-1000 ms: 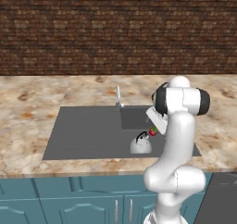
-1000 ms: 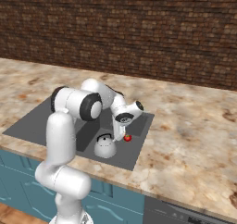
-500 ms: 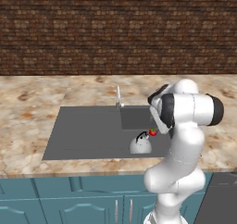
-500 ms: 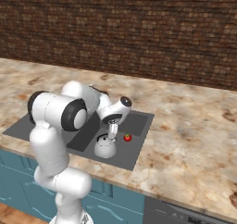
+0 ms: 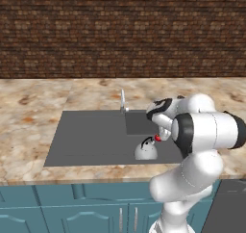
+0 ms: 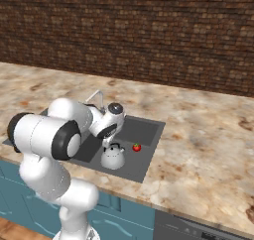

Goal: Open the cabinet, pick the kettle from the cabinet, and place it in the sink.

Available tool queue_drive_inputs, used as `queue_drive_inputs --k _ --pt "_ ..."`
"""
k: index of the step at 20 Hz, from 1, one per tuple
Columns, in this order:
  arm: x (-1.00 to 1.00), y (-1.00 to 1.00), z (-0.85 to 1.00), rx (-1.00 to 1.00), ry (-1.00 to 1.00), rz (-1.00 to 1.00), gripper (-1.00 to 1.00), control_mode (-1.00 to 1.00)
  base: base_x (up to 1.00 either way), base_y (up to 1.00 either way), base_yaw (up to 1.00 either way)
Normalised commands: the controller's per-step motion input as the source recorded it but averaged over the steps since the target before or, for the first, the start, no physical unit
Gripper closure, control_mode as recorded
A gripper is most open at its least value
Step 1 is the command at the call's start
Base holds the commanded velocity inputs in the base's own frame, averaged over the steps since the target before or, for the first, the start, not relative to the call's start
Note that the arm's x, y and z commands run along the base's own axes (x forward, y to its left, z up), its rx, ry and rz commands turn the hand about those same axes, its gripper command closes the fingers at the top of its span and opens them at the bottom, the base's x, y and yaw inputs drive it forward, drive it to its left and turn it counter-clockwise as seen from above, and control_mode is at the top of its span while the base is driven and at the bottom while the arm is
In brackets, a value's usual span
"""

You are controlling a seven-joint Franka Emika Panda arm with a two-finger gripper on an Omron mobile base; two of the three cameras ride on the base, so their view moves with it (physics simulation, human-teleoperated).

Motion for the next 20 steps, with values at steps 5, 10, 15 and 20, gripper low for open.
queue_drive_inputs --k 5,10,15,20 --pt "-0.18 0.08 0.37 0.0 0.01 -0.35 -1.0 -1.0 0.0 0.0 0.0" --pt "-0.17 0.08 0.38 0.0 0.01 -0.4 -1.0 -1.0 0.0 0.0 0.0" --pt "-0.18 0.05 0.36 0.0 0.02 -0.41 -1.0 -1.0 0.0 0.0 0.0" --pt "-0.21 0.01 0.31 0.01 0.01 -0.43 -1.0 -1.0 0.0 0.0 0.0"
